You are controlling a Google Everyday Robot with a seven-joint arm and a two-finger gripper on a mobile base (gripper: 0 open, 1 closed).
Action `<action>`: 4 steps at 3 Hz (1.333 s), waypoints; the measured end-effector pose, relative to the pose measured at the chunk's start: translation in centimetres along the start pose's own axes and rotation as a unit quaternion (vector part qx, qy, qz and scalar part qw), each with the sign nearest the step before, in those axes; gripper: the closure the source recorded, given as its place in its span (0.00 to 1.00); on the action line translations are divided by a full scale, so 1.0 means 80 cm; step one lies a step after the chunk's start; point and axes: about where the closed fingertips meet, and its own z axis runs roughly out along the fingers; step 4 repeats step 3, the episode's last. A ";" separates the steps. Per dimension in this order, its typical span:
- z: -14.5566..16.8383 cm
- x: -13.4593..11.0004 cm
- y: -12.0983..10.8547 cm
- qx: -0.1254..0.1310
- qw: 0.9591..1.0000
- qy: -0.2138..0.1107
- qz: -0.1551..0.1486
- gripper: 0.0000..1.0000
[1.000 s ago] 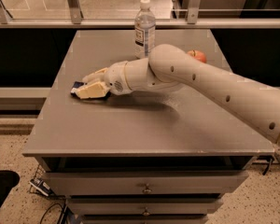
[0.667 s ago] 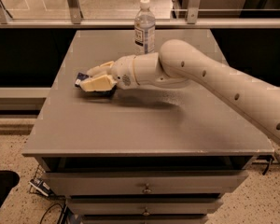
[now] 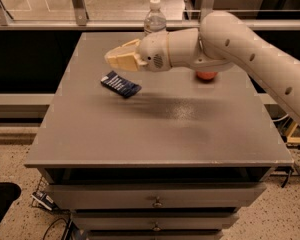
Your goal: Pick rxbar blueberry
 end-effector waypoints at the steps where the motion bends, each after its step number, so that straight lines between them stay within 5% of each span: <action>1: -0.041 -0.032 -0.004 0.012 1.000 -0.008 -0.019 1.00; 2: -0.043 -0.035 -0.004 0.012 1.000 -0.009 -0.021 1.00; 3: -0.040 -0.036 -0.002 0.009 1.000 -0.010 -0.021 0.83; 4: -0.040 -0.036 -0.002 0.009 1.000 -0.010 -0.021 0.83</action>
Offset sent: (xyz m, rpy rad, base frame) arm -0.0029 -0.0216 0.0274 0.0061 -0.0381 -0.0112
